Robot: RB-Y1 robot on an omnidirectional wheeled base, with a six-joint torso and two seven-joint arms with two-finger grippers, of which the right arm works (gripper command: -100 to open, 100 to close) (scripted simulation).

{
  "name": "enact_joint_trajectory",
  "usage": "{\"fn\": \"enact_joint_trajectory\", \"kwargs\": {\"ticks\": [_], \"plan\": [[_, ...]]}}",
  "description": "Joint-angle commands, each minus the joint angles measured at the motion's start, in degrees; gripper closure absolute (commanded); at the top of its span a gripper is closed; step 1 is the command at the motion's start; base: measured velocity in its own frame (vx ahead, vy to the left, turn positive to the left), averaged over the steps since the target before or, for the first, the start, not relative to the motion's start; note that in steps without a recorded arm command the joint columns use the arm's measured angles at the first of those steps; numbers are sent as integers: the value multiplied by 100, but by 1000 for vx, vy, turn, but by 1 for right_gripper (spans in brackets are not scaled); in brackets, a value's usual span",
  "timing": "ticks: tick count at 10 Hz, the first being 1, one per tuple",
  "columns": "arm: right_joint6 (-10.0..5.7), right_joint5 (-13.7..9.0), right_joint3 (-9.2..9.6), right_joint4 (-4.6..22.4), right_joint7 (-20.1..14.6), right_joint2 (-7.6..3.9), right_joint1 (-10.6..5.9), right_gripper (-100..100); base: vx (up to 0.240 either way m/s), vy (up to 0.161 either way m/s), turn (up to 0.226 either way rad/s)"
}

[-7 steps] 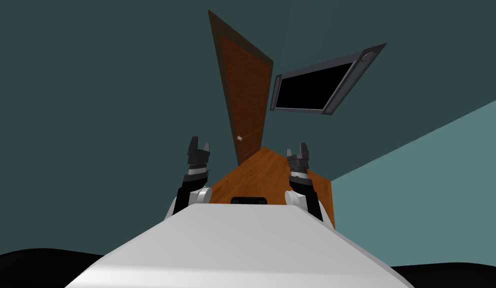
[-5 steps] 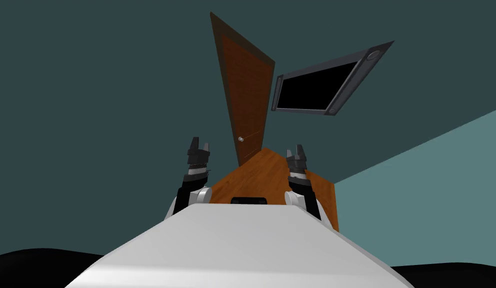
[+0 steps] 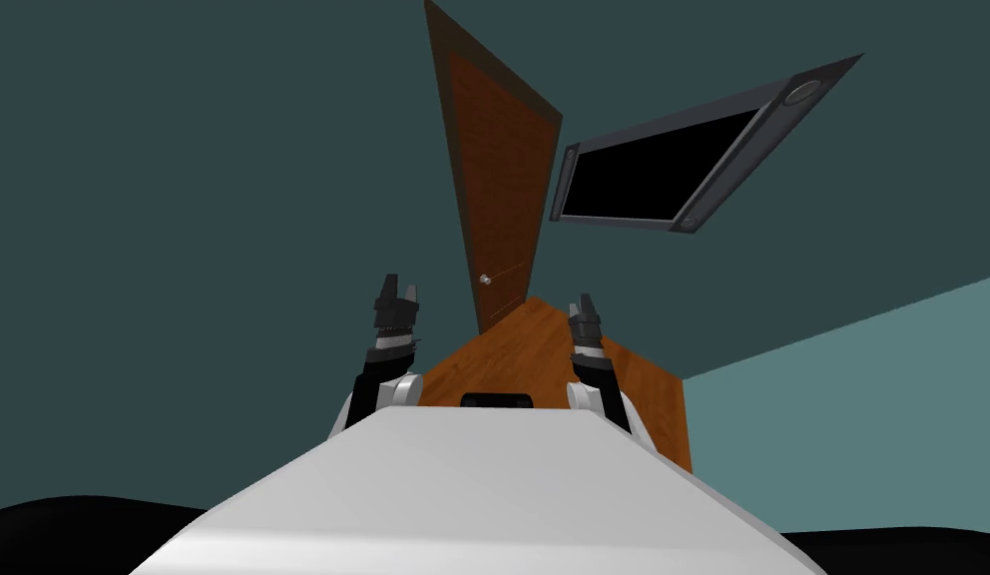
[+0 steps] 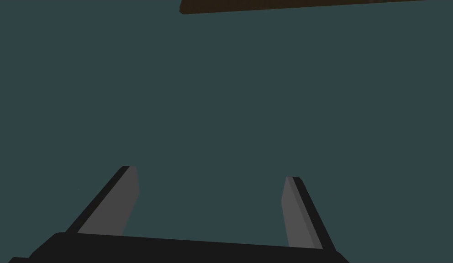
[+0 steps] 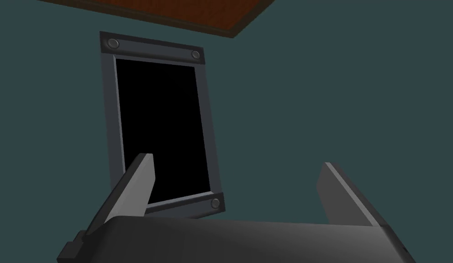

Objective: Pull the door open

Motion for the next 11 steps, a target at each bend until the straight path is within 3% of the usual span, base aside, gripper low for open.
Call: {"fn": "enact_joint_trajectory", "kwargs": {"ticks": [1,11], "plan": [[-82,81,-6,149,161,-40,-14,-100,80,-9,62],[-712,720,-112,1538,1377,-302,-303,-100,97,-6,85]]}}
